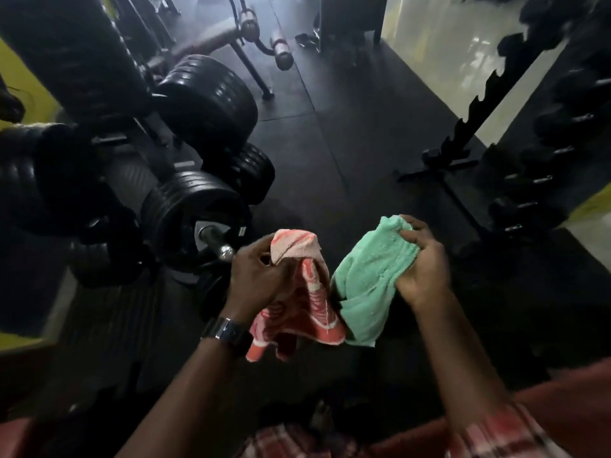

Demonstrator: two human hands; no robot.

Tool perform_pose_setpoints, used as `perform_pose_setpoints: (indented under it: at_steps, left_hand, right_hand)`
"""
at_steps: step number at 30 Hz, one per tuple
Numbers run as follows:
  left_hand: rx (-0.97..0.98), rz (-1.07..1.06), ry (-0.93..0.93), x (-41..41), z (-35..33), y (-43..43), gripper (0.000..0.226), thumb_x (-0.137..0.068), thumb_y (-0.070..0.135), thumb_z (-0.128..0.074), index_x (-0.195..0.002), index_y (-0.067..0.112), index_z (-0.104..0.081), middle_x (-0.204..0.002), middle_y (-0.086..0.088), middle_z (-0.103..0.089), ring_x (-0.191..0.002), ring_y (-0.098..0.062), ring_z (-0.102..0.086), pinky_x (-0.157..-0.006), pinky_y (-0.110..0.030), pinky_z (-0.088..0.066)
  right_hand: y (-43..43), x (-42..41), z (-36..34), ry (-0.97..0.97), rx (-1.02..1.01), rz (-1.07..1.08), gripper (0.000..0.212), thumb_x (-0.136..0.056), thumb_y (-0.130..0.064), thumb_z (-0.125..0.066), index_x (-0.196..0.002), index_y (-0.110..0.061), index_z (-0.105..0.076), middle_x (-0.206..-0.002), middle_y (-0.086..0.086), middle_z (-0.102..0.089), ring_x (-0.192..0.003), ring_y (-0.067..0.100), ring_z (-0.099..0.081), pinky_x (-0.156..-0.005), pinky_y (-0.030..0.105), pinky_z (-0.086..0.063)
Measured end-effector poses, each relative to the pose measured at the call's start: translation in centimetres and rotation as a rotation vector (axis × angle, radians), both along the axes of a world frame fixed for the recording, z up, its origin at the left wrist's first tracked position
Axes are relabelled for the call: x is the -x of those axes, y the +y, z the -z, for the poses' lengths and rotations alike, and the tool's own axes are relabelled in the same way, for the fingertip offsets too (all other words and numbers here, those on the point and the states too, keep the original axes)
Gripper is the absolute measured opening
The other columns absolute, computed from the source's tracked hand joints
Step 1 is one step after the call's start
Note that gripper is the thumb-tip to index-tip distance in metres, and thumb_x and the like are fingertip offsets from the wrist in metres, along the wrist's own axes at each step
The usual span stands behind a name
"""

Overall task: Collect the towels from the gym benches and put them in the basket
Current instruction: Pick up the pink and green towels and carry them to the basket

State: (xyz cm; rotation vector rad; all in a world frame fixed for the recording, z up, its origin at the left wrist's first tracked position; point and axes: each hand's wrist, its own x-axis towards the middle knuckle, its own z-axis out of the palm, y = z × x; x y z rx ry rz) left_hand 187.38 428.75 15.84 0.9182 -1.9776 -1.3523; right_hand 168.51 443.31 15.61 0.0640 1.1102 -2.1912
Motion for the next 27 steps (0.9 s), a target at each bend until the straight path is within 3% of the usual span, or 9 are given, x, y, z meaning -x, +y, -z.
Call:
perform_pose_setpoints:
  at_steps: [3,6,10,12,15,21,24,27]
  left_hand:
    - [-0.015,-0.027,0.041,7.0,0.5,-4.2,0.037,-0.077,0.007,-0.072,-0.104,0.032,-0.073,-0.094,0.014,-0.076,-0.086,0.007,-0.068,-0.079,-0.013,-0.051]
    - [-0.073,-0.058,0.09,14.5,1.2,-9.0,0.034,-0.078,0.001,-0.069,-0.107,0.017,-0.076,-0.099,0.0,-0.078,-0.084,0.001,-0.068,-0.081,-0.018,-0.053]
    - [-0.269,-0.11,0.168,23.7,2.6,-16.5,0.032,-0.08,-0.004,-0.064,-0.103,0.015,-0.076,-0.097,-0.009,-0.077,-0.084,-0.016,-0.07,-0.082,-0.036,-0.056]
    - [-0.29,-0.138,0.183,28.7,3.2,-20.8,0.029,-0.08,-0.003,-0.065,-0.097,0.017,-0.077,-0.093,-0.002,-0.078,-0.081,-0.012,-0.07,-0.081,-0.036,-0.057]
    - [-0.362,-0.147,0.207,35.9,2.8,-26.8,0.024,-0.079,0.002,-0.069,-0.097,0.017,-0.078,-0.096,-0.004,-0.078,-0.088,-0.018,-0.071,-0.093,-0.049,-0.057]
    - [-0.394,-0.07,0.246,50.1,0.9,-35.8,0.032,-0.072,0.016,-0.075,-0.104,0.012,-0.074,-0.104,-0.017,-0.075,-0.103,-0.04,-0.069,-0.095,-0.062,-0.052]
    - [-0.38,-0.019,0.236,56.2,0.1,-39.7,0.031,-0.069,0.017,-0.078,-0.1,0.018,-0.076,-0.1,-0.014,-0.077,-0.099,-0.037,-0.072,-0.092,-0.061,-0.053]
    - [-0.35,-0.03,0.248,62.9,-0.2,-44.3,0.038,-0.063,0.025,-0.08,-0.1,0.019,-0.076,-0.099,-0.012,-0.077,-0.097,-0.036,-0.073,-0.09,-0.06,-0.055]
  right_hand:
    - [-4.1,5.8,0.1,0.002,-0.004,0.022,0.022,-0.089,0.0,-0.044,-0.088,-0.013,-0.062,-0.094,0.01,-0.069,-0.085,0.026,-0.068,-0.078,0.039,-0.055]
    - [-8.0,12.1,0.8,0.016,-0.002,0.062,0.022,-0.09,-0.002,-0.045,-0.088,-0.014,-0.064,-0.094,0.011,-0.071,-0.087,0.026,-0.069,-0.079,0.038,-0.055]
    - [-12.5,21.4,1.3,0.051,-0.008,0.103,0.023,-0.085,-0.005,-0.048,-0.091,-0.017,-0.067,-0.093,0.006,-0.074,-0.086,0.023,-0.072,-0.078,0.034,-0.056]
    - [-15.4,26.8,1.2,0.048,0.037,0.139,0.026,-0.085,-0.002,-0.042,-0.091,-0.013,-0.065,-0.088,0.006,-0.073,-0.082,0.021,-0.071,-0.079,0.033,-0.054]
    - [-19.7,34.3,0.4,0.111,-0.002,0.158,0.027,-0.089,-0.003,-0.038,-0.098,-0.009,-0.062,-0.094,0.009,-0.069,-0.088,0.022,-0.067,-0.091,0.035,-0.049]
    - [-27.4,47.4,-1.9,0.097,0.08,0.152,0.026,-0.074,-0.01,-0.05,-0.074,-0.019,-0.075,-0.086,0.002,-0.077,-0.085,0.017,-0.074,-0.072,0.028,-0.059]
    - [-31.4,53.7,-1.0,0.014,0.098,0.133,0.026,-0.073,-0.011,-0.051,-0.071,-0.021,-0.076,-0.088,0.002,-0.077,-0.085,0.018,-0.074,-0.072,0.031,-0.06]
    - [-36.5,61.5,0.4,-0.042,0.123,0.109,0.03,-0.084,-0.006,-0.045,-0.077,-0.02,-0.07,-0.093,0.003,-0.075,-0.09,0.019,-0.073,-0.077,0.034,-0.059]
